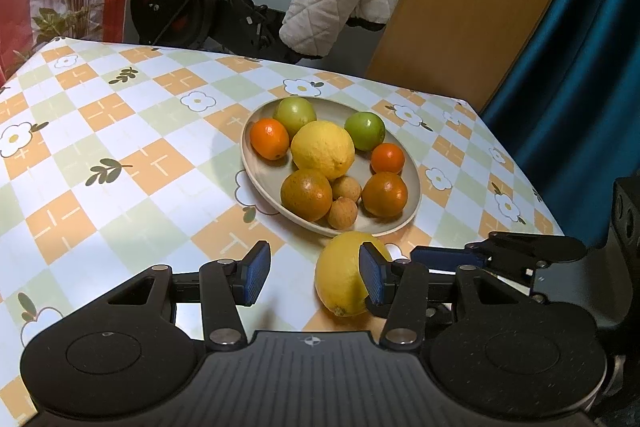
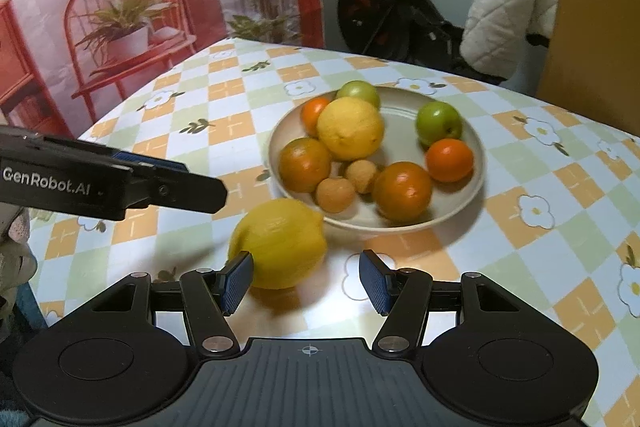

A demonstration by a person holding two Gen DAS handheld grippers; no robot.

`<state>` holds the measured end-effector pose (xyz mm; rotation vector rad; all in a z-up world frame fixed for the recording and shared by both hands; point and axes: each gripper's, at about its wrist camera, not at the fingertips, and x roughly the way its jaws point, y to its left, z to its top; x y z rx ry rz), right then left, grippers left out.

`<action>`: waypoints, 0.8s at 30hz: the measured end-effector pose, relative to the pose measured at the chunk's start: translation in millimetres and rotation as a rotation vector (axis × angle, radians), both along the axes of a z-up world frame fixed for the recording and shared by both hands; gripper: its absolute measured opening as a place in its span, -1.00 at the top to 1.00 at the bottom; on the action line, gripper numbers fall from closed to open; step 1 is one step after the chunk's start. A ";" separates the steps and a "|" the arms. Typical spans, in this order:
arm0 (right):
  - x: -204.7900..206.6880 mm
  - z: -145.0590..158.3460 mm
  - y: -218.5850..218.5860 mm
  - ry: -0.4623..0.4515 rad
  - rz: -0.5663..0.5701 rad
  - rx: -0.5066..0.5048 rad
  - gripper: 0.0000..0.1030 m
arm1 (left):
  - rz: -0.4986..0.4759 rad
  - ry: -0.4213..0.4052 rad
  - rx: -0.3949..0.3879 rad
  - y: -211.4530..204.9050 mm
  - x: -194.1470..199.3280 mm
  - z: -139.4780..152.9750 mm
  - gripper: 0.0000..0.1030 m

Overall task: Organize fruits
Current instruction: 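Move the left tool to the second yellow lemon and close on it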

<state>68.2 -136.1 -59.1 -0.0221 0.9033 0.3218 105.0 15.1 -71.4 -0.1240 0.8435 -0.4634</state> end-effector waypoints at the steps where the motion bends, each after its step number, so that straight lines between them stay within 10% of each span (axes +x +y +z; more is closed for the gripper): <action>1: 0.8 -1.1 1.7 0.002 0.008 0.001 -0.07 | 0.000 0.003 -0.002 -0.1 0.4 -0.5 0.00; 24: 3.8 -14.2 7.9 0.016 0.047 0.028 -0.01 | -0.037 0.106 -0.101 -6.1 19.4 -23.1 0.00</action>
